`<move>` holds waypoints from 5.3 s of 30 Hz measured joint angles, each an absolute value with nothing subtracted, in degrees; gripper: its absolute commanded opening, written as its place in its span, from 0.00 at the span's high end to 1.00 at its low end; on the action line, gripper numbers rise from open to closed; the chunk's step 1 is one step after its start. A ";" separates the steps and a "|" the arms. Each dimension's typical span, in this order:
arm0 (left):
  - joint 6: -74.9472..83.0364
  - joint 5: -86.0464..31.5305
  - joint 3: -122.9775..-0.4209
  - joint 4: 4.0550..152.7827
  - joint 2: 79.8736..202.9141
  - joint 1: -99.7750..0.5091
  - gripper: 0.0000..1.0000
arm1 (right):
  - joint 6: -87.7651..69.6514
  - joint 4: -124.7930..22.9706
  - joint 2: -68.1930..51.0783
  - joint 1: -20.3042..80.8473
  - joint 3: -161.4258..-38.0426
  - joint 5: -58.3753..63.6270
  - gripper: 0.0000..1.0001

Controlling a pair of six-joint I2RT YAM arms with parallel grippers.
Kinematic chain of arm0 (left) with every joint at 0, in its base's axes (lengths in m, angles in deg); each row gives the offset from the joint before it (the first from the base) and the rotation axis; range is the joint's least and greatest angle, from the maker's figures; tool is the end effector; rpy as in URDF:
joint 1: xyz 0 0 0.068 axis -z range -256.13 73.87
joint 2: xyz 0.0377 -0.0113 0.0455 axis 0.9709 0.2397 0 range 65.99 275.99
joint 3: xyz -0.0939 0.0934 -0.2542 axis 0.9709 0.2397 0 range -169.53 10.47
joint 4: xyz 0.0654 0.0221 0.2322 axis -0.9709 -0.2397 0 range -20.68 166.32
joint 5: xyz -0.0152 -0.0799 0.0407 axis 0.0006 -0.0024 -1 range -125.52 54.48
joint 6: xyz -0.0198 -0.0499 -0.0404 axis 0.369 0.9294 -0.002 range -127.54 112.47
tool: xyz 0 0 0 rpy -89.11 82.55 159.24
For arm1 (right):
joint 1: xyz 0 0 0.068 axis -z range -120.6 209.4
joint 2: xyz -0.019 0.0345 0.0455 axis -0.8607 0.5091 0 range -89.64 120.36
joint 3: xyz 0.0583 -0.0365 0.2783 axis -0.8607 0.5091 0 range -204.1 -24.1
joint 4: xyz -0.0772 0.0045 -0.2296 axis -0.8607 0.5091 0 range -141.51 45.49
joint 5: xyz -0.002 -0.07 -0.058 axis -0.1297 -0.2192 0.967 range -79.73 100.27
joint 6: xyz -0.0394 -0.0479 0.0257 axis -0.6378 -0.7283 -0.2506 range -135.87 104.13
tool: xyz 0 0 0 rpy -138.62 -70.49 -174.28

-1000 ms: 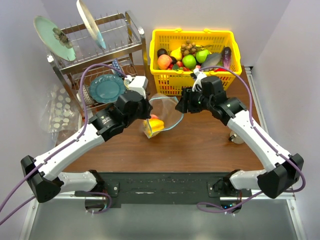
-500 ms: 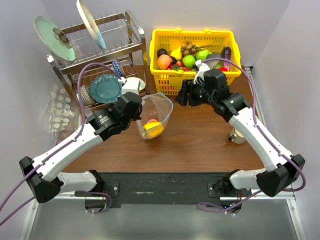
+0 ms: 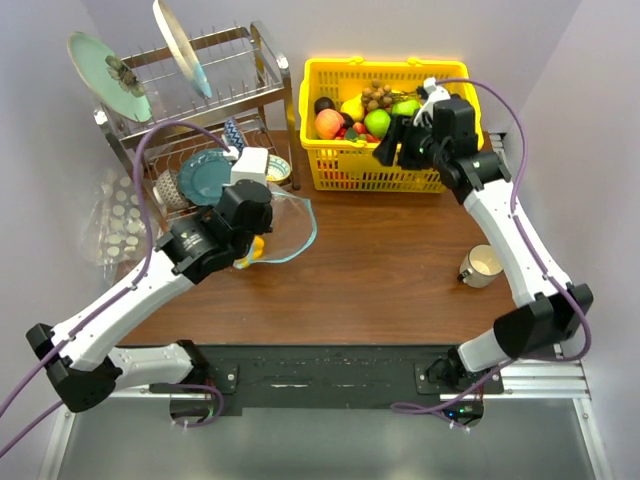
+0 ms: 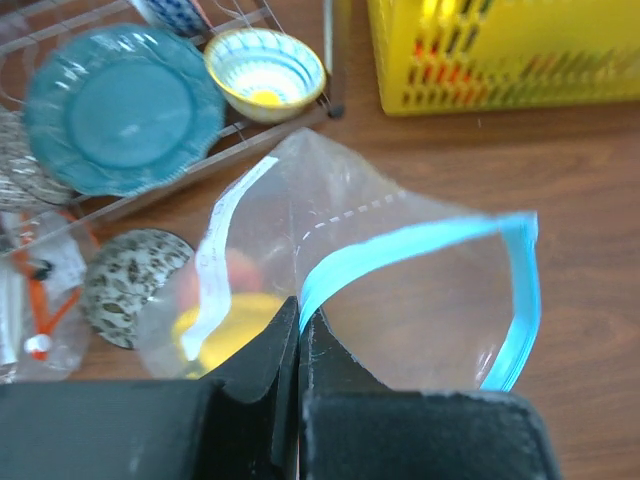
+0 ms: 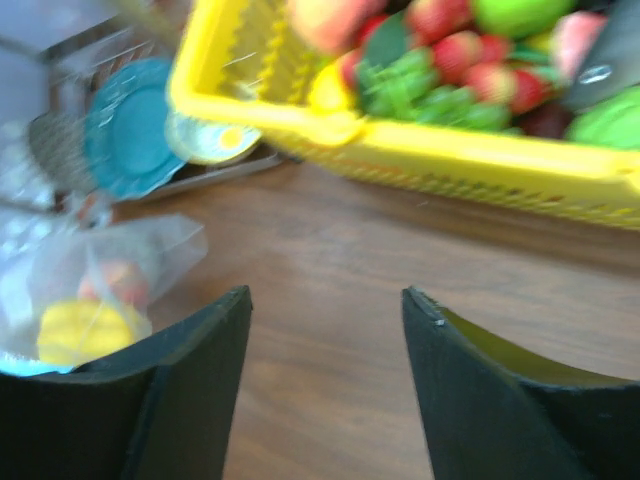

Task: Place the food in the zip-top bag and seal the zipper
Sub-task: Adjust the zipper food storage bag at the center of the board, then pick up the fake fish from the bin, then place the fake fish in the zipper food storage bag.

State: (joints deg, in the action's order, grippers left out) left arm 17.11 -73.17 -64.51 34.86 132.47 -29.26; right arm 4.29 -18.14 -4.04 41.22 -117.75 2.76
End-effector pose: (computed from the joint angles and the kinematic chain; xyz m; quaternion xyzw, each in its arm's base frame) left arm 0.1741 -0.1380 0.3977 0.0091 0.8457 -0.0339 0.5324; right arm 0.3089 0.1087 0.4275 -0.0204 0.8435 0.2275 0.4861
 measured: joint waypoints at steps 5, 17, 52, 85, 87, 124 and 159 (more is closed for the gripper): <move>16.85 -68.05 -55.26 39.43 135.18 -29.24 1.00 | 2.19 -17.66 3.26 42.69 -125.70 8.29 0.25; 16.61 -63.94 -53.34 43.06 137.80 -29.24 1.00 | 2.96 -19.41 23.74 50.05 -144.96 12.92 0.06; 15.45 -61.74 -53.52 43.67 136.57 -29.24 1.00 | -2.18 -28.11 50.56 51.28 -163.14 26.91 0.05; 16.91 -59.14 -54.19 43.69 136.60 -29.24 1.00 | 1.32 -26.67 32.51 52.33 -152.96 15.89 1.00; 17.04 -59.09 -54.19 43.63 136.55 -29.24 1.00 | 2.59 -27.63 30.26 52.28 -152.96 14.23 1.00; 17.55 -58.83 -53.73 44.68 134.56 -29.24 1.00 | 21.51 -38.58 -25.98 50.19 -84.68 -33.48 1.00; 20.98 -52.43 -53.80 48.28 136.66 -29.24 1.00 | 34.28 -43.76 -24.25 36.72 -72.07 -29.63 1.00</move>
